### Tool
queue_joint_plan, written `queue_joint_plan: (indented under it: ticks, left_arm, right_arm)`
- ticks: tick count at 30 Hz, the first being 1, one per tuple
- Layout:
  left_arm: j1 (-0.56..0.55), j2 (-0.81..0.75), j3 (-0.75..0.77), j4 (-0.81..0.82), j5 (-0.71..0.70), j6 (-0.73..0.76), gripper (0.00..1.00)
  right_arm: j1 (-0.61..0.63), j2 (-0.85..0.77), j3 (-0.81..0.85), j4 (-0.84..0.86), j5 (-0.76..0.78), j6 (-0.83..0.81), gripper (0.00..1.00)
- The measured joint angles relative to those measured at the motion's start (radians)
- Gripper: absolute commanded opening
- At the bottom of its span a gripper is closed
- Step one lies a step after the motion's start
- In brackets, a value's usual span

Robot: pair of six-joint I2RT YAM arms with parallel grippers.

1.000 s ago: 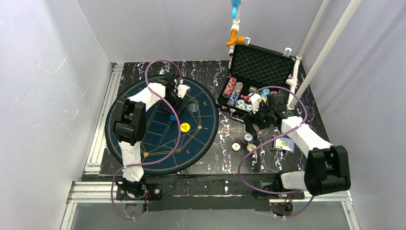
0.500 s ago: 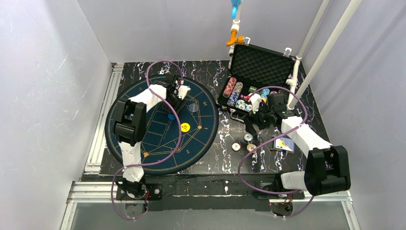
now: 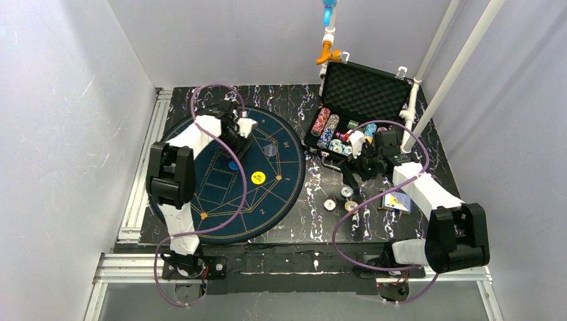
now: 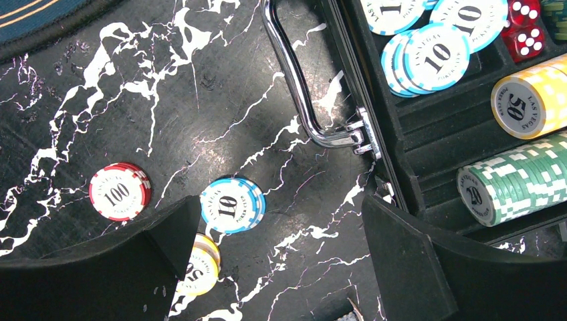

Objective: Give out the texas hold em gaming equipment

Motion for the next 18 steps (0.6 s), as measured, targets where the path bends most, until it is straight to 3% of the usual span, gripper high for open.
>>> queue_joint_plan:
  ticks: [10,18]
  left_arm:
    - [0.173,-0.283,-0.030,-0.151,0.087,0.060,0.25]
    - [0.207,-0.480,-0.283,-0.218,0.119,0.131,0.25]
  right_arm:
    - [0.000,0.000,0.000,0.000,0.000,0.000,1.00]
    - [0.000,-0.009,0.000,0.000,-0.001,0.000,1.00]
